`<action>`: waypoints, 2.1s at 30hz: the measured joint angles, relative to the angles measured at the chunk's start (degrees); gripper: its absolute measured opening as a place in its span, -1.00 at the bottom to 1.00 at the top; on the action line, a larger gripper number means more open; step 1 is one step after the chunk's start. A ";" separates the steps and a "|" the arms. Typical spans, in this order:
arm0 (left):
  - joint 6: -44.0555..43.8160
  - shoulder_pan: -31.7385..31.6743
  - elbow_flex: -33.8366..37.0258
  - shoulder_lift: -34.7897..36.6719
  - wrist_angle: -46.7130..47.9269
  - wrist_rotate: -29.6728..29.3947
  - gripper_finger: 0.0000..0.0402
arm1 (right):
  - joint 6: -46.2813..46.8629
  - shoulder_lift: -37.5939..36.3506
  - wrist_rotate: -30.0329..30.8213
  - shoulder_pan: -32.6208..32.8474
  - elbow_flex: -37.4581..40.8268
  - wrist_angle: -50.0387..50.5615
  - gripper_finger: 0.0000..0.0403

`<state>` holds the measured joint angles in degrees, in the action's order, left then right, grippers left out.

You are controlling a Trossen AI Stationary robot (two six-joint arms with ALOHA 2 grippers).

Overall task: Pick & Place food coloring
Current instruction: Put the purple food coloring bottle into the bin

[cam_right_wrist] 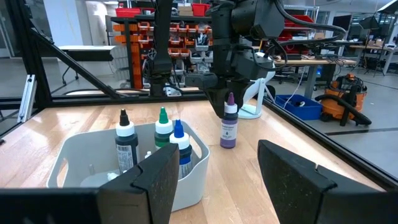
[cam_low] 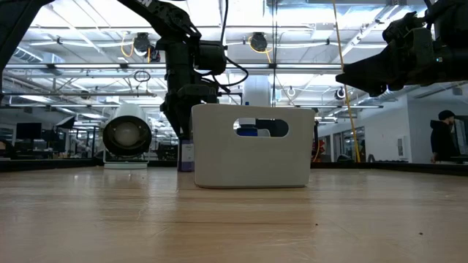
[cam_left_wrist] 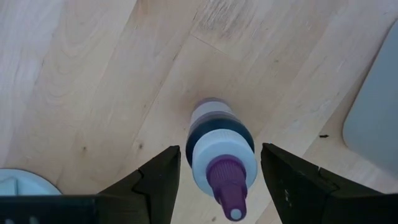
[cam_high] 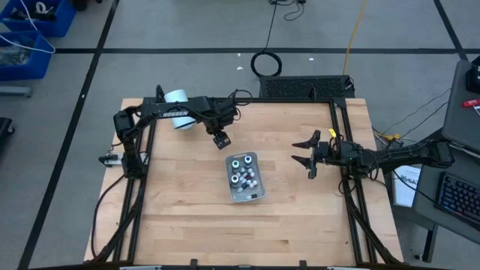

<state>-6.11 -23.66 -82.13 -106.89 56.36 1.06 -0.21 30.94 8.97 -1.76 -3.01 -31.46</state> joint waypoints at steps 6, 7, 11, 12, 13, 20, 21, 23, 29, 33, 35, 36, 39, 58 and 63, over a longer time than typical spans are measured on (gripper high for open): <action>0.41 0.11 0.00 0.02 0.00 0.03 0.11 | 0.00 0.00 0.00 -0.02 0.00 0.02 0.02; 0.41 0.11 -0.01 0.01 0.01 0.04 0.11 | 0.00 0.00 0.00 0.00 0.01 0.01 0.02; 0.41 0.11 -1.01 0.02 0.61 0.26 0.11 | -0.02 -0.02 0.00 0.00 0.02 0.02 0.02; 0.40 0.11 -1.36 0.02 0.61 0.49 0.11 | -0.02 -0.01 0.00 0.00 0.01 0.02 0.02; 0.41 0.11 -1.70 0.02 0.65 0.67 0.11 | -0.02 -0.02 0.00 0.00 0.00 0.02 0.02; 0.92 0.13 -2.14 0.04 1.71 1.49 0.11 | -0.02 0.00 0.00 0.00 0.00 0.03 0.02; 0.92 0.13 -2.14 0.04 1.99 1.49 0.11 | 0.00 0.00 0.00 0.00 0.00 0.04 0.02; 0.91 0.13 -2.14 0.04 2.14 0.85 0.11 | 0.00 -0.02 0.00 0.00 0.00 0.04 0.02; 1.14 0.15 -2.14 0.04 2.14 0.19 0.01 | -0.02 0.00 0.00 0.00 0.00 0.04 0.02; 1.35 0.15 -2.14 0.04 2.13 -0.15 -0.31 | -0.01 -0.01 0.00 0.00 0.00 0.04 0.02; 1.39 0.15 -2.14 0.06 2.15 -0.32 -0.40 | -0.01 -0.01 0.00 -0.01 0.01 0.04 0.02; 1.40 0.15 -2.17 0.09 2.26 -0.60 -0.40 | 0.00 -0.02 0.00 -0.02 0.00 0.04 0.02; 1.47 0.17 -3.67 0.09 5.40 -1.60 -0.40 | 0.00 0.00 0.00 0.00 0.00 0.04 0.02; -5.55 28.71 -37.04 4.03 23.40 -11.04 -0.40 | -0.02 0.09 0.21 -0.02 0.00 -0.33 0.02; -5.88 38.87 -36.03 2.46 16.95 -13.42 -0.40 | 0.00 0.11 0.22 -0.02 0.00 -1.04 0.02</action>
<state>-11.99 15.21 -118.16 -104.43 73.31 -12.36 -0.21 31.05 9.19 -1.78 -3.01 -32.50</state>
